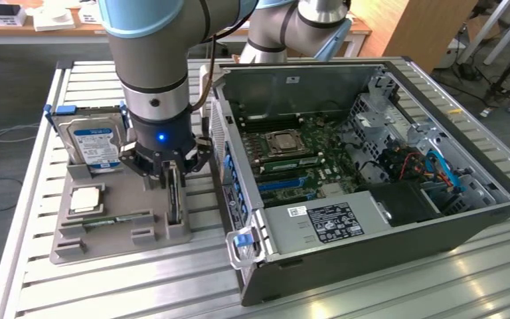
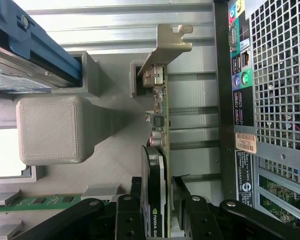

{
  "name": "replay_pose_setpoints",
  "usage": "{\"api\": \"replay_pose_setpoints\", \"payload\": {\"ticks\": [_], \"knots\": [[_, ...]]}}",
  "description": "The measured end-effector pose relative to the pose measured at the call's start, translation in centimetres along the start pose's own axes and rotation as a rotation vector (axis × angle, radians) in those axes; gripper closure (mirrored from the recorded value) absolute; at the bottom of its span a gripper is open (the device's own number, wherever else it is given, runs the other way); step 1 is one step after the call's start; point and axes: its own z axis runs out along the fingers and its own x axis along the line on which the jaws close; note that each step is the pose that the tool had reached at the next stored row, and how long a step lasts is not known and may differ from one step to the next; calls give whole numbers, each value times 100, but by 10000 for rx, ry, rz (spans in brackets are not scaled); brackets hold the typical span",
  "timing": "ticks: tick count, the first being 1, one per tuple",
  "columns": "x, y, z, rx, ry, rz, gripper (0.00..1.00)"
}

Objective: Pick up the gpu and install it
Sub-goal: 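Pick up the gpu and move the gpu toward the slot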

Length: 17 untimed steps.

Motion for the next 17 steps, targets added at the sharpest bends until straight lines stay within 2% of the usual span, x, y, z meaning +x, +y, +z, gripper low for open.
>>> {"api": "replay_pose_setpoints", "payload": {"ticks": [17], "knots": [[3,0,1,0,0,-1,61]]}}
